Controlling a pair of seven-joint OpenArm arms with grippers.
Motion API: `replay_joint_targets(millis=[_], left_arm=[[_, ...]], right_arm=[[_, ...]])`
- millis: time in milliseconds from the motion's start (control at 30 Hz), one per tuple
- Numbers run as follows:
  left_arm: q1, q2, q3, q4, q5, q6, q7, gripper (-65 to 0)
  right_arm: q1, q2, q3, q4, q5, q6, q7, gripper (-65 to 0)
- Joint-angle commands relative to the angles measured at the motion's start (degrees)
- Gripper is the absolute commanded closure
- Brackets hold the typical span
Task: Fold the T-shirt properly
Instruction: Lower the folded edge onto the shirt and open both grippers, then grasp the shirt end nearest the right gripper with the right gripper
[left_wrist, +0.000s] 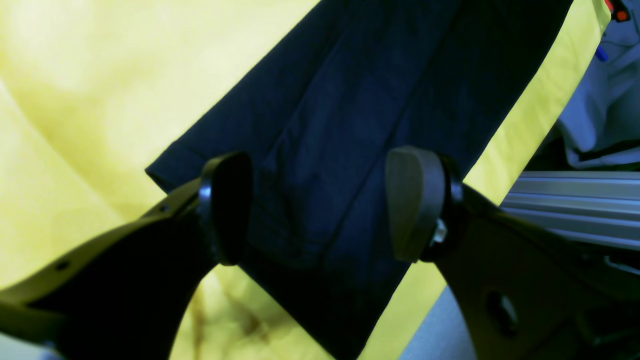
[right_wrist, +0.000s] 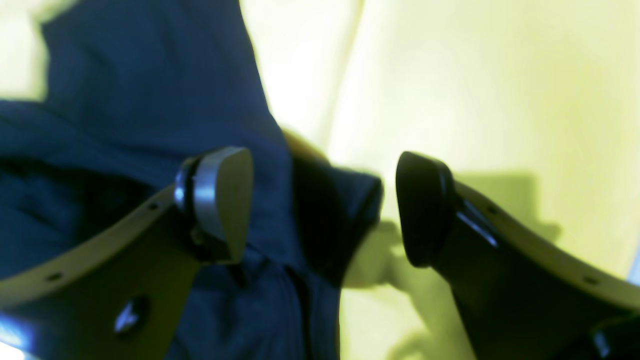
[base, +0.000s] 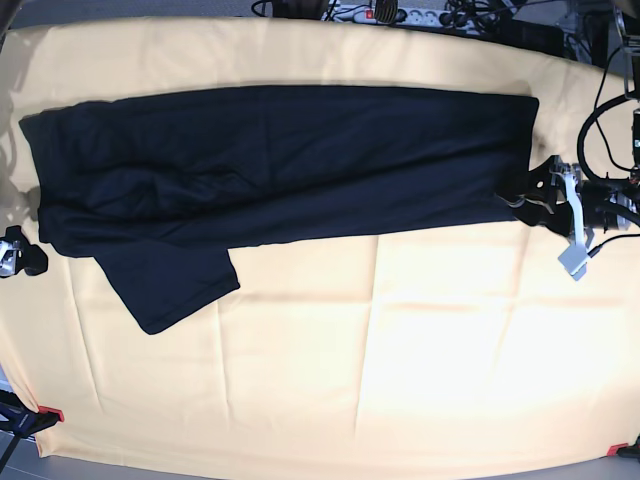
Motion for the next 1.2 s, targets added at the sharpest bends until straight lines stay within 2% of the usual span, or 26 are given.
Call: replay_joint_targets(millis=[0,100,167,233,300,400,500,600,733,867,1000,1067,1167], left_arm=[[-1.0,-1.4,-0.5,0.7,-1.3,-0.1,-0.4,-43.7],[-1.0,-1.4,-0.5,0.7,-1.3,-0.2,-0.4,-43.7],[-1.0,-1.4,-0.5,0.7,-1.3,-0.2,-0.4,-43.7],[-1.0,-1.4,-0.5,0.7,-1.3,-0.2,-0.4,-43.7],[-1.0,-1.4,-0.5,0.7,-1.3,-0.2,-0.4,-43.7],[-1.1,-1.4,-0.5,0.7,-1.3,-0.4,-0.4,-43.7],[-1.1,-1.4,-0.5,0.7,-1.3,-0.7,-0.4,-43.7],[-1.1,-1.4,-0.5,0.7,-1.3,-0.6,-0.4,-43.7],[-1.1,-1.4,-0.5,0.7,-1.3,-0.6,-0.4,-43.7],[-1.1,-1.4,-0.5,0.7,-1.3,-0.6,-0.4,-43.7],[-1.1,-1.4,-0.5,0.7,-1.3,-0.6,-0.4,-43.7],[-1.1,-1.4,-0.5,0.7,-1.3,-0.6,-0.4,-43.7],[-1.1,-1.4,-0.5,0.7,-1.3,-0.6,-0.4,-43.7]], right_arm=[[2.3,1.7,0.6,0.9,3.0,0.1,0.8,-46.4],[4.3,0.6,0.6,0.9,6.7,0.1,3.2,-46.4],[4.7,-1.7,0.6,0.9,5.8,0.1,6.3,-46.4],[4.6,-5.3,0.6,0.9,-0.3,0.1,9.8,-46.4],[4.6,-9.5,0.6,0.6,-9.6,-0.6,13.8,-46.4],[4.6,-15.0,0.6,0.6,-23.4,-4.7,19.6,-46.4],[4.6,-17.9,0.6,0.6,-29.6,-8.0,22.7,-46.4],[4.6,-18.9,0.6,0.6,-32.7,-11.8,23.4,-46.4],[3.9,-19.1,0.6,0.6,-33.3,-15.5,24.0,-46.4],[3.5,-19.1,0.6,0.6,-33.2,-15.8,23.8,-46.4],[3.0,-19.4,0.6,0.5,-29.6,-14.4,23.6,-46.4],[3.0,-20.2,0.6,0.3,-30.7,-14.5,23.6,-46.4],[3.0,-21.6,0.6,-0.9,-33.7,-17.0,24.3,-46.4]])
